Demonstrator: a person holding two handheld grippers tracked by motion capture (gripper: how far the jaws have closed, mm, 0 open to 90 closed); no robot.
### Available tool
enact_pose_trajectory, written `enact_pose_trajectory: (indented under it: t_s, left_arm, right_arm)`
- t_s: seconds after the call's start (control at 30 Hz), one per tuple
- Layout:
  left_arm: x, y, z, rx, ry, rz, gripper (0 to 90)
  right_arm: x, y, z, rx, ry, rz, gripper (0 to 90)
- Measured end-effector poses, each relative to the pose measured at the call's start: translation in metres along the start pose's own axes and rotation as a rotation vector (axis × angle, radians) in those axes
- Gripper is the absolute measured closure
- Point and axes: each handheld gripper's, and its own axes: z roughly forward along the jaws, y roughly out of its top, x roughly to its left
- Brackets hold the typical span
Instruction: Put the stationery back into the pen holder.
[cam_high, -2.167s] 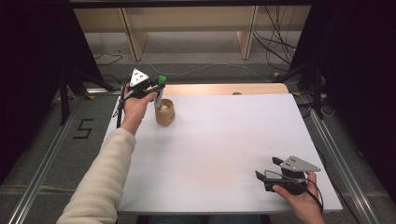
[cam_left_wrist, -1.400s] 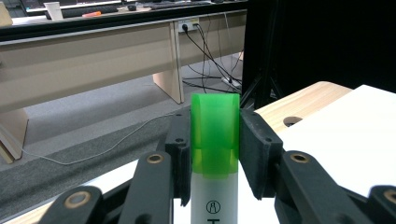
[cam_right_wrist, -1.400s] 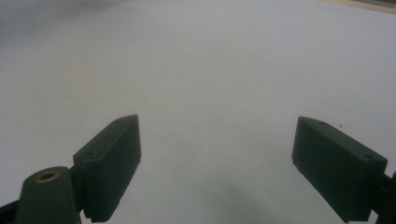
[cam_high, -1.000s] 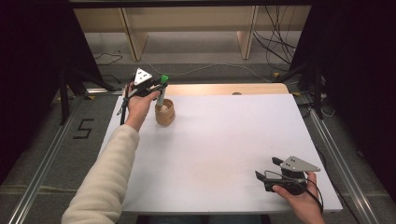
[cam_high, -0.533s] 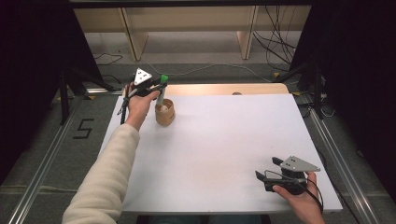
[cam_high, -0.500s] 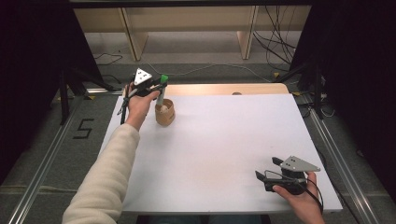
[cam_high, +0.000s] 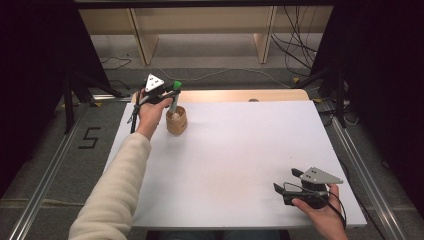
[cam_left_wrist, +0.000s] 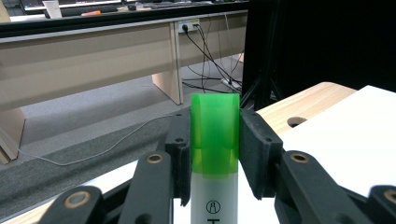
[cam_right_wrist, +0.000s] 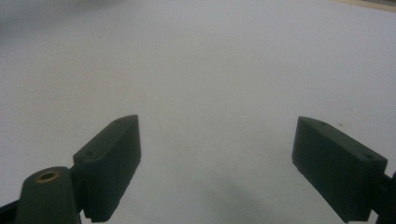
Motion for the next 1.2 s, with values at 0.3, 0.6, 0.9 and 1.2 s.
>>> enact_pose_trajectory:
  t_s: [0.3,0.6,0.9,1.2]
  left_arm:
    - [0.001,-0.004,0.002,0.01,-0.008,-0.003,67.1]
    - [0.0,-0.007,0.004,0.018,-0.014,-0.002,67.1]
    - [0.0,-0.012,0.006,0.026,-0.016,-0.005,67.1]
    - [0.0,-0.015,0.006,0.032,-0.017,-0.008,67.1]
  right_arm:
    - [0.0,0.0,-0.001,0.004,-0.002,0.001,16.3]
    - [0.0,0.0,-0.001,0.004,0.0,-0.001,16.3]
    - [0.0,0.0,-0.001,0.005,-0.001,-0.001,16.3]
    - [0.001,0.0,0.0,0.001,0.001,0.0,16.3]
